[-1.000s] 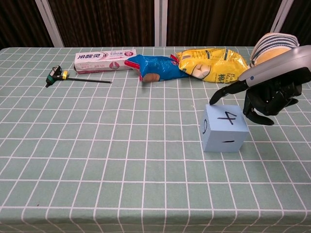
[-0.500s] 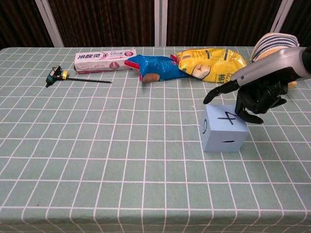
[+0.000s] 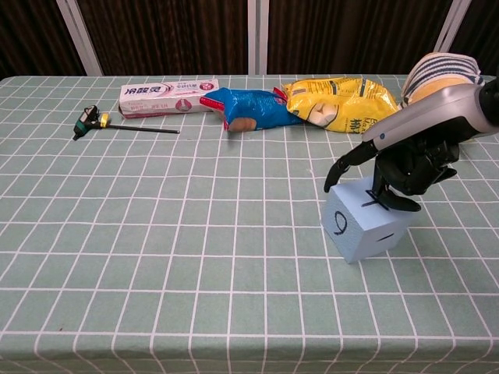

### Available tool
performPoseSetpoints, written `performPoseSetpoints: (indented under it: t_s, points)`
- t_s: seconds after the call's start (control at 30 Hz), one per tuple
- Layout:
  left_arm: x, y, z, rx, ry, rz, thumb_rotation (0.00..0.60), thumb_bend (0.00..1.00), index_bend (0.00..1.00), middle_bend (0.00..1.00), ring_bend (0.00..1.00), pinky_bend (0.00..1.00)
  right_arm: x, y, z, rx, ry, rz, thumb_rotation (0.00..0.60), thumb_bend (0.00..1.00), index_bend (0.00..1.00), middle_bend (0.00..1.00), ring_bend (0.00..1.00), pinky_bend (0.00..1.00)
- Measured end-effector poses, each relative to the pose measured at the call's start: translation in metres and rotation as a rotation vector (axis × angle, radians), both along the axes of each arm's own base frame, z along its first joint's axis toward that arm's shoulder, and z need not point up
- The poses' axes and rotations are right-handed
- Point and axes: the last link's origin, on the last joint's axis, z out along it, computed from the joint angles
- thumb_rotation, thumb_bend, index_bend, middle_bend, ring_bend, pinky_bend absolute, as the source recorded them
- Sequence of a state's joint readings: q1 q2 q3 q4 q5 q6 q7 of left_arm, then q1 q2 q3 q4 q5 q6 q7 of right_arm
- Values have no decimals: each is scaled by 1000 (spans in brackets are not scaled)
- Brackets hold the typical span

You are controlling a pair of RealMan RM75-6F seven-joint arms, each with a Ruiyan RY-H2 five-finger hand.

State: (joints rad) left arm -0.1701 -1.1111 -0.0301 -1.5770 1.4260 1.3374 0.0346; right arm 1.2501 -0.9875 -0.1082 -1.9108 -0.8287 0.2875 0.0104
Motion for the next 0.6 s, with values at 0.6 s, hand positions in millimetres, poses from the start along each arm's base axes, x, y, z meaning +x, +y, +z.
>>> performPoseSetpoints:
  t_s: [0.6]
  points:
    - [2,0,0,-2,-1,-3,600,0,65,0,0,16,11,5,10,53,14,32,600,1000,252,1000,908,839]
